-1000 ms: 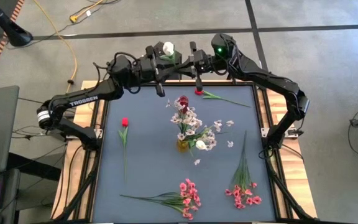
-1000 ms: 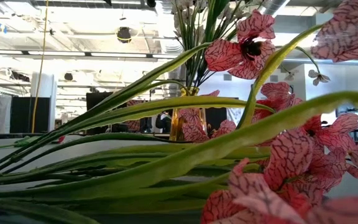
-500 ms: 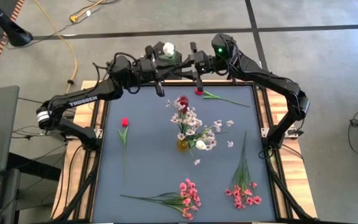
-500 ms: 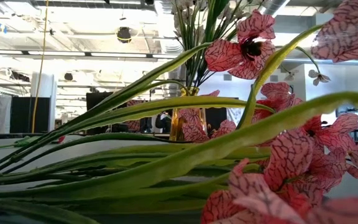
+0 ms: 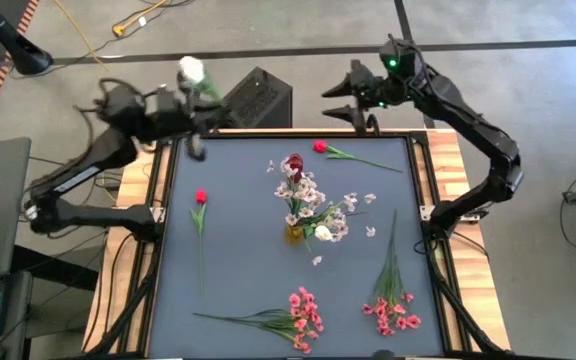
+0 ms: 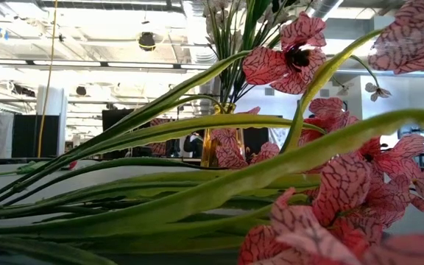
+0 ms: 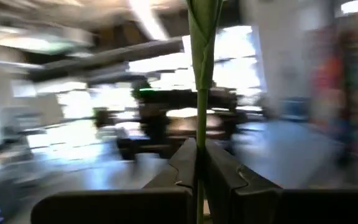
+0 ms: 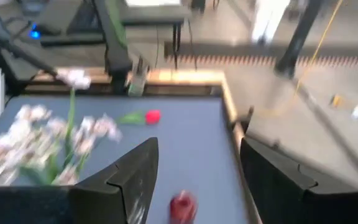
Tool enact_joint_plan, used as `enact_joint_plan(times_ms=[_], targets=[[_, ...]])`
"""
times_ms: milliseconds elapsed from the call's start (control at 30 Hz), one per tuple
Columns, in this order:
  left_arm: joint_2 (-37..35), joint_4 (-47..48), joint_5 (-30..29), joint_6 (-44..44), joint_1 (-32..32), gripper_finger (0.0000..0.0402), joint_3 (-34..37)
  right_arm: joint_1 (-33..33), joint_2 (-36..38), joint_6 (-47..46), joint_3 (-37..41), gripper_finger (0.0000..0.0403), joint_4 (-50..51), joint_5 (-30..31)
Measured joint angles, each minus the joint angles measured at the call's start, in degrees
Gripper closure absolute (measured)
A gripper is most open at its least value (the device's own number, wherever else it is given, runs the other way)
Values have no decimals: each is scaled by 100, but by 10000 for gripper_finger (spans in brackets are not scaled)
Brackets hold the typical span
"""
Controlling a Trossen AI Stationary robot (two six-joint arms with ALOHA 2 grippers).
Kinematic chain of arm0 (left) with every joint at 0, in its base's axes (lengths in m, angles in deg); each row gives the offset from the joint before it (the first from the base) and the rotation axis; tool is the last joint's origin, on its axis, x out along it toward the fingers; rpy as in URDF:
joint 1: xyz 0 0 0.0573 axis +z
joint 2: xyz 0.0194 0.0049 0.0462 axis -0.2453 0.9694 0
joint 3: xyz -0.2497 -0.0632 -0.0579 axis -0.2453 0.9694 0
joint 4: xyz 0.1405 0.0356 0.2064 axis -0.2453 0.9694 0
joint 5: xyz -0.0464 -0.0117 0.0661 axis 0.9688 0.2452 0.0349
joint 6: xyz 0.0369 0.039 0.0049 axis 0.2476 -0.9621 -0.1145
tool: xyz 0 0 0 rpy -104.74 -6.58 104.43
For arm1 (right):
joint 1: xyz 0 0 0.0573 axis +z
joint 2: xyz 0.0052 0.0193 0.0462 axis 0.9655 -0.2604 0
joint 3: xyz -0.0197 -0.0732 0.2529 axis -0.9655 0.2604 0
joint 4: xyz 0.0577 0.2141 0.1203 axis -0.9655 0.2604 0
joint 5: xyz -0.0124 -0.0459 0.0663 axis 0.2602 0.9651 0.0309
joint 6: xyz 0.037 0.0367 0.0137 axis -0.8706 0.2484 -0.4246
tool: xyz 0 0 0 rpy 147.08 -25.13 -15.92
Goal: Sort flowers into vase by color
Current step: Put the white flower into the yellow flower vase
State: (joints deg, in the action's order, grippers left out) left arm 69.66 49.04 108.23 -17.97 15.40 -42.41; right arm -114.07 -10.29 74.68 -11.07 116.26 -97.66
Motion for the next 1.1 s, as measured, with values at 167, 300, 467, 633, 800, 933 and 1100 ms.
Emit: enact_joint_plan(times_ms=[167,300,467,633,800,933,1100], targets=[[-613,407,1058,257,-548,401,388,-118,137,97,-2,148,1225,2],[-1228,-394,374,540,-1307,401,1588,-60,129,173,49,148,1761,2],[-1500,-2768,-512,844,-2251,401,3416,55,400,83,915,148,962,27],[-837,-4172,-1475,901,-2771,401,4375,-27,882,-247,1916,148,52,129],[239,-4957,-1953,947,-2903,401,4463,-69,1357,-636,2863,148,-884,144],[1033,-5828,-2102,962,-2898,401,4471,-58,1617,-911,3487,148,-1737,142],[1864,-6904,-2103,887,-2899,401,4469,-38,1726,-1118,3855,148,-2230,143]])
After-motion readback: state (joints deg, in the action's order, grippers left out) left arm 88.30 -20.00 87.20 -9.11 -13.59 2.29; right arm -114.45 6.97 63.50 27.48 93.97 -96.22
